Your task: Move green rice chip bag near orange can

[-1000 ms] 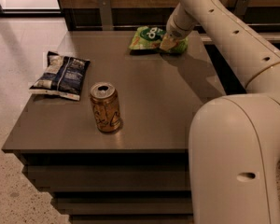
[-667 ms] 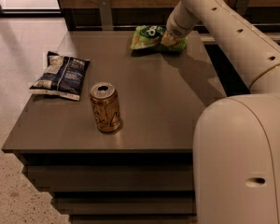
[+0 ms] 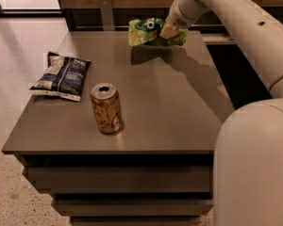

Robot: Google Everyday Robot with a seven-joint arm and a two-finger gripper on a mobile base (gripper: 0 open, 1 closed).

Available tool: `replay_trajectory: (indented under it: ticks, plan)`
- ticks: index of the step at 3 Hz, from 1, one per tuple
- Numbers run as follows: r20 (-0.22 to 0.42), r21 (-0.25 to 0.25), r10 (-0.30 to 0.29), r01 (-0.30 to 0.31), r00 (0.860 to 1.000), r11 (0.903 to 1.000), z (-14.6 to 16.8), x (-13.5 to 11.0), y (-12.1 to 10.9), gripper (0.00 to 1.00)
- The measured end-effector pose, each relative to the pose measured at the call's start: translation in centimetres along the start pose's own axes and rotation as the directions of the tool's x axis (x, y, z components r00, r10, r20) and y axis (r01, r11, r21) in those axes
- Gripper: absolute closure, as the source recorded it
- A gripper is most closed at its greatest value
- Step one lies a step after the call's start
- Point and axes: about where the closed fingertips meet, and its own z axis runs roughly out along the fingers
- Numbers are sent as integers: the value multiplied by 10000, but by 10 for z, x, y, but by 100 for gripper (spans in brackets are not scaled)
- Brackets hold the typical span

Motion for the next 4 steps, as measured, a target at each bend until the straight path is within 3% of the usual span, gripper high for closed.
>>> replay_trajectory:
  ticks: [2, 4]
  plan:
    - [557, -547, -988, 1018, 9935, 9933, -46, -31, 28, 100]
    - [804, -1498, -1709, 1814, 9820, 9719, -90, -28, 69, 100]
